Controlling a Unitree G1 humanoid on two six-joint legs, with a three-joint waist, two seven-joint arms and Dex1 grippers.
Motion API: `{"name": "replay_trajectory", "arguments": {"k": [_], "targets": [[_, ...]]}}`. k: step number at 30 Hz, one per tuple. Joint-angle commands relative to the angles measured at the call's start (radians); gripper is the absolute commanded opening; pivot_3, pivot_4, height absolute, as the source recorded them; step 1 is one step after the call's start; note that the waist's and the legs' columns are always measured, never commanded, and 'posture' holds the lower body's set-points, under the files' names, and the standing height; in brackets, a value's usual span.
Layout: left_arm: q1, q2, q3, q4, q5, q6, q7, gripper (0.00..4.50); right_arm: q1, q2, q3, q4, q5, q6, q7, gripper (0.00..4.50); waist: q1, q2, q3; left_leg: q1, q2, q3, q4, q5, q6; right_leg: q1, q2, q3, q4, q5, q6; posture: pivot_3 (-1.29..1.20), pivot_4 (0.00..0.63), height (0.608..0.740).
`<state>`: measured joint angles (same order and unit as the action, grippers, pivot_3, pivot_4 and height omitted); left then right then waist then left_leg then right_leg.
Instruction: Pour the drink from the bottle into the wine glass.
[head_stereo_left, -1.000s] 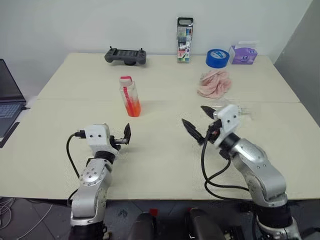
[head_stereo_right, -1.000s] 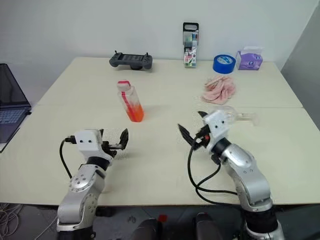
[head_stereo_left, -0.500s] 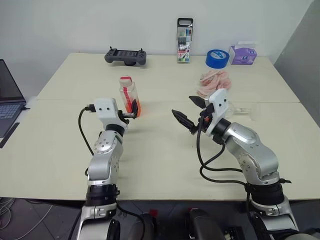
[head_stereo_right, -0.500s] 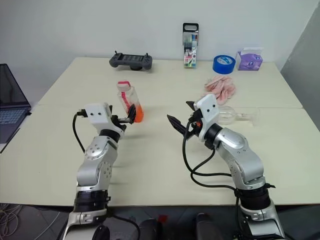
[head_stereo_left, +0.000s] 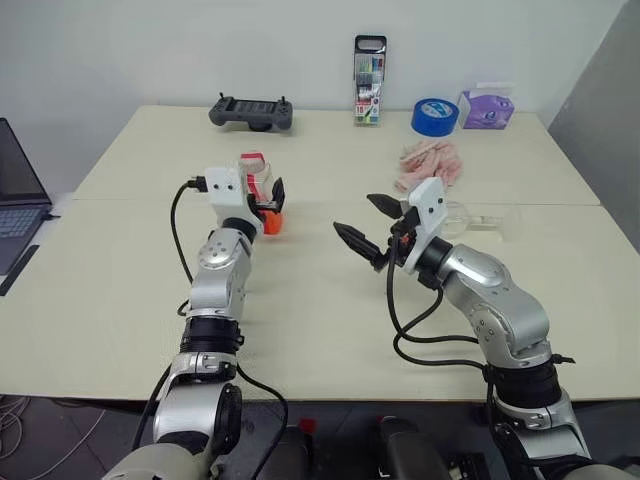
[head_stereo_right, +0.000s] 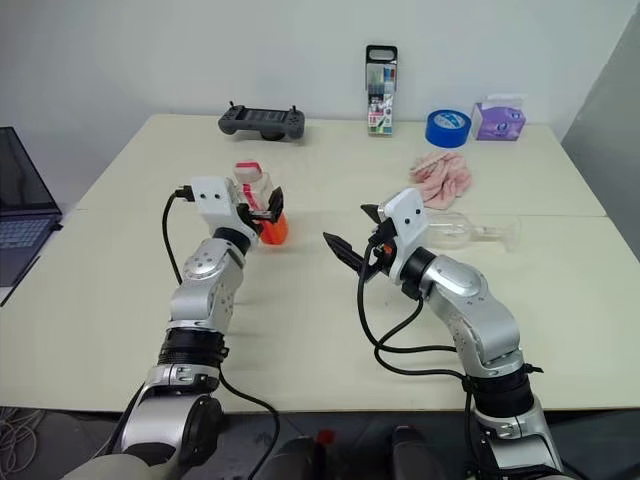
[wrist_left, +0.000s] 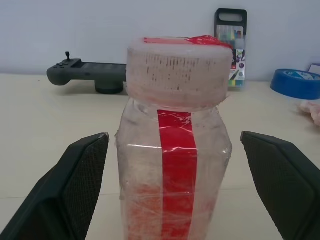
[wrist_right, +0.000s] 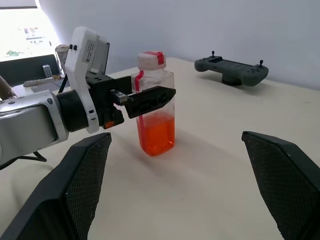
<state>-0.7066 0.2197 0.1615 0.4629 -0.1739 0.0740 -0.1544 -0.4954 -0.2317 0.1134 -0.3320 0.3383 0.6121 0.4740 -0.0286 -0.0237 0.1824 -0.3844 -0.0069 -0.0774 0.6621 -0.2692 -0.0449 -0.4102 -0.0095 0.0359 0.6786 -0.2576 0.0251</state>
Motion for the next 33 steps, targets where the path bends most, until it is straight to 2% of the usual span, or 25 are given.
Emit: {"name": "replay_trajectory", "arguments": {"k": [1, 7, 10, 16, 19, 22, 25, 28, 33], "targets": [[-0.046, 0.01, -0.008, 0.028, 0.015, -0.059, -0.026, 4.5, -0.003, 0.003, 0.001, -0.039, 0.004, -0.011, -0.007, 4.46, 0.0, 0.0, 0.0, 0.0, 0.0, 0.0, 0.0, 0.0, 0.0, 0.0, 0.0, 0.0, 0.0, 0.0, 0.0, 0.0, 0.15, 0.74], [-0.095, 0.016, -0.011, 0.11, 0.038, -0.113, -0.038, 4.5, 0.01, 0.002, 0.013, -0.041, -0.004, -0.01, -0.01, 4.46, 0.0, 0.0, 0.0, 0.0, 0.0, 0.0, 0.0, 0.0, 0.0, 0.0, 0.0, 0.0, 0.0, 0.0, 0.0, 0.0, 0.15, 0.74], [-0.107, 0.025, -0.008, 0.135, 0.051, -0.133, -0.033, 3.96, 0.016, 0.001, 0.018, -0.047, -0.003, -0.007, -0.011, 4.5, 0.0, 0.0, 0.0, 0.0, 0.0, 0.0, 0.0, 0.0, 0.0, 0.0, 0.0, 0.0, 0.0, 0.0, 0.0, 0.0, 0.15, 0.74], [-0.096, 0.052, 0.002, 0.138, 0.041, -0.139, -0.061, 2.14, -0.006, -0.021, 0.0, -0.097, 0.016, 0.04, -0.02, 4.5, 0.0, 0.0, 0.0, 0.0, 0.0, 0.0, 0.0, 0.0, 0.0, 0.0, 0.0, 0.0, 0.0, 0.0, 0.0, 0.0, 0.15, 0.74], [-0.048, 0.038, -0.006, -0.021, -0.077, -0.046, -0.215, 2.07, -0.056, -0.038, -0.032, -0.136, -0.015, 0.123, -0.1, 4.5, -0.001, 0.0, 0.0, -0.001, 0.0, 0.0, 0.0, 0.0, 0.0, -0.001, 0.0, 0.0, 0.0, 0.0, 0.0, 0.0, 0.15, 0.74], [0.036, 0.041, -0.1, -0.252, -0.174, 0.103, -0.396, 2.07, -0.093, -0.02, -0.084, -0.203, 0.066, 0.225, -0.128, 4.5, -0.001, 0.0, 0.0, -0.003, 0.0, -0.001, 0.0, 0.0, 0.0, -0.003, -0.001, 0.001, 0.0, 0.0, 0.0, 0.0, 0.15, 0.74], [0.118, 0.089, -0.178, -0.473, -0.266, 0.282, -0.518, 2.07, -0.118, -0.022, -0.089, -0.275, 0.127, 0.342, -0.135, 4.5, -0.001, 0.0, 0.0, -0.008, 0.001, -0.004, 0.0, 0.0, -0.001, -0.006, -0.005, 0.001, 0.0, 0.0, 0.0, 0.0, 0.15, 0.74], [0.135, 0.114, -0.201, -0.541, -0.283, 0.358, -0.543, 2.07, -0.139, -0.013, -0.101, -0.306, 0.162, 0.409, -0.161, 4.5, -0.003, 0.0, 0.0, -0.009, 0.0, -0.003, 0.0, 0.0, 0.0, -0.008, -0.005, 0.002, 0.002, 0.0, 0.0, 0.0, 0.15, 0.74], [0.116, 0.13, -0.237, -0.551, -0.253, 0.347, -0.584, 2.07, -0.152, 0.024, -0.107, -0.334, 0.178, 0.499, -0.239, 4.5, -0.004, 0.001, 0.0, -0.008, 0.001, -0.002, 0.0, 0.0, 0.0, -0.008, 0.0, 0.001, 0.003, 0.0, 0.0, 0.0, 0.15, 0.74]]}}
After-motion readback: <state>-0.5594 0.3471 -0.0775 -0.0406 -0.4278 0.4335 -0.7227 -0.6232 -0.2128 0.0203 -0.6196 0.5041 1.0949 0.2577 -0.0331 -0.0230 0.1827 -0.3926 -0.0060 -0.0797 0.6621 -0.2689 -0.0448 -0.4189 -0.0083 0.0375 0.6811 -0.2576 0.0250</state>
